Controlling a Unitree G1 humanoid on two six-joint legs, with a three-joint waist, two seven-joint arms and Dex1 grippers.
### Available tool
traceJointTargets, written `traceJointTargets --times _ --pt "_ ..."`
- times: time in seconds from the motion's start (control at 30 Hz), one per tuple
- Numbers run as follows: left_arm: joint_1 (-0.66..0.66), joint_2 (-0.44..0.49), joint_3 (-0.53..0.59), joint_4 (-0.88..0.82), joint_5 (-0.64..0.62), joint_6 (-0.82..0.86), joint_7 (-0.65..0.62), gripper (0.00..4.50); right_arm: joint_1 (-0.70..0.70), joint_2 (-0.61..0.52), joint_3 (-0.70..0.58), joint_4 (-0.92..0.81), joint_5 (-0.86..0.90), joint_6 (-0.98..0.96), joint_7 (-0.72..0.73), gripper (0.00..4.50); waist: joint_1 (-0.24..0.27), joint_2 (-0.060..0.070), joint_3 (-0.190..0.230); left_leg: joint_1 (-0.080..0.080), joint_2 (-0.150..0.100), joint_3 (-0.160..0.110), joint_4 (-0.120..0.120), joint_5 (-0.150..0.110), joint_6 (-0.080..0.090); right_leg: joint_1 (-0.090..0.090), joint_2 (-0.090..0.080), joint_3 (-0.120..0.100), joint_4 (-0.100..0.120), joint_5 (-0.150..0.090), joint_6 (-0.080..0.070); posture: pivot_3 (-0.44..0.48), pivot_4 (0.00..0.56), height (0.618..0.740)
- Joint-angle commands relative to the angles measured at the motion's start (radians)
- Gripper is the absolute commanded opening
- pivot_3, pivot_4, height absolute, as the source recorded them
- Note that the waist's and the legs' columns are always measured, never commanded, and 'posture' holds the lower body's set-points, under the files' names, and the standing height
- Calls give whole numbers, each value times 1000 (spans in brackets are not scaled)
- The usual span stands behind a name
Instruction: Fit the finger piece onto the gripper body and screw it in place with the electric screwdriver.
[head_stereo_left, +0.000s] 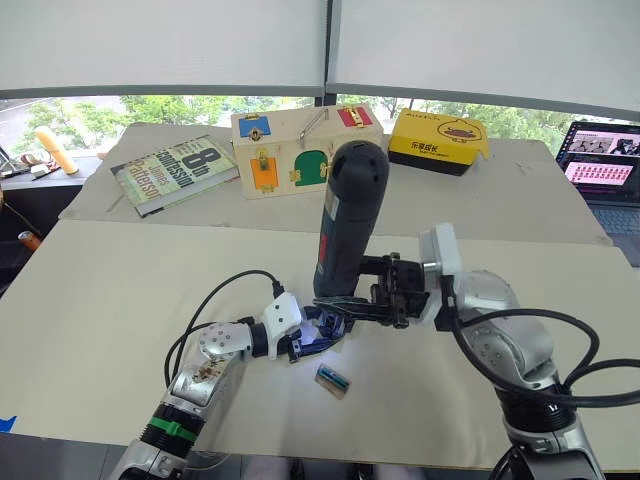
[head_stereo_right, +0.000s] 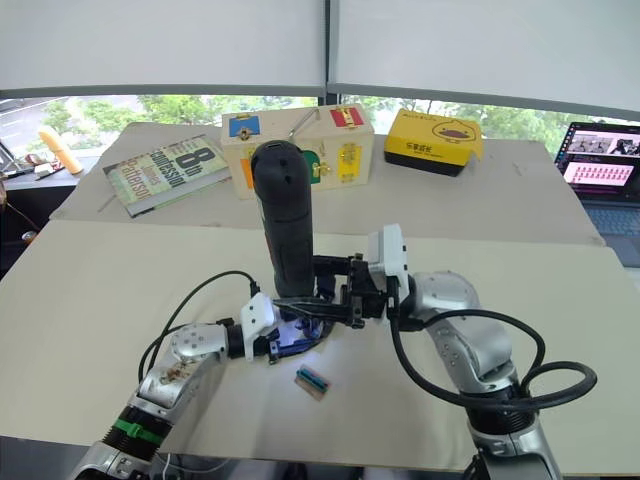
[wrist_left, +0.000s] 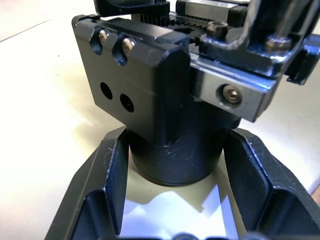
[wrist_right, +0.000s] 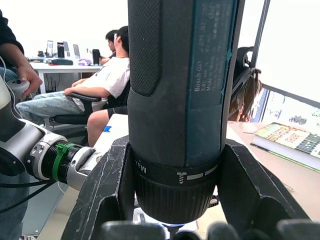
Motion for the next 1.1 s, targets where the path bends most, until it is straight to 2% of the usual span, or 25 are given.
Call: traceJointTargets --times 0.03,0.23,0.43,0.47,0.53,0.57,0.83,0.87,0.97,1.1 --pt "33 27 -27 82 47 80 12 2270 -96 7 -33 -112 122 30 1 1904 -1 0 0 0 0 0 0 0 0 0 0 0 0 0 0 0 150 740" --pt "30 31 -30 84 46 86 15 2270 -172 -8 -48 -133 198 98 -24 1904 -1 0 -1 4 1 -2 1 0 0 4 -1 0 0 0 -1 0 150 740" --pt "34 20 -13 76 21 101 24 2270 -171 -46 -60 -147 227 120 -19 1904 -1 0 -1 4 1 -2 1 0 0 4 -6 -1 1 1 -2 0 150 740" --pt "34 21 -10 74 23 92 28 3339 -168 -56 -67 -154 236 125 -18 1904 -1 0 -1 4 1 -2 1 0 0 4 -6 -1 1 1 -2 0 150 740" --pt "39 28 1 67 23 76 27 4300 -160 -81 -87 -172 263 141 -20 1904 -1 0 -1 4 1 -2 0 0 0 4 -6 -1 1 1 -2 0 150 740" --pt "43 35 8 63 24 61 27 4470 -158 -95 -100 -183 284 152 -24 1904 -1 0 -1 4 1 -2 0 0 0 4 -6 -1 1 1 -2 0 150 740" --pt "194 179 178 -63 -110 -26 -82 4470 -183 -259 -265 -217 490 284 -128 1904 -32 1 -1 5 3 -2 -6 1 -3 -1 -8 4 1 0 -5 0 150 740" --pt "212 200 210 -70 -138 -35 -102 4470 -182 -303 -299 -201 519 316 -140 1904 -31 1 -1 5 3 -2 -7 2 -3 -2 -8 5 1 0 -6 0 150 740" --pt "266 279 318 -99 -268 -40 -223 4470 -124 -567 -390 -113 546 486 -55 1904 -20 1 0 -2 2 -1 -5 2 -3 -10 -10 7 5 0 -6 0 150 740" --pt "289 376 409 -120 -363 -3 -331 4470 -27 -897 -381 41 403 609 63 1904 1 1 1 -5 2 0 -4 0 -1 -11 -11 6 1 -1 -6 0 150 740"
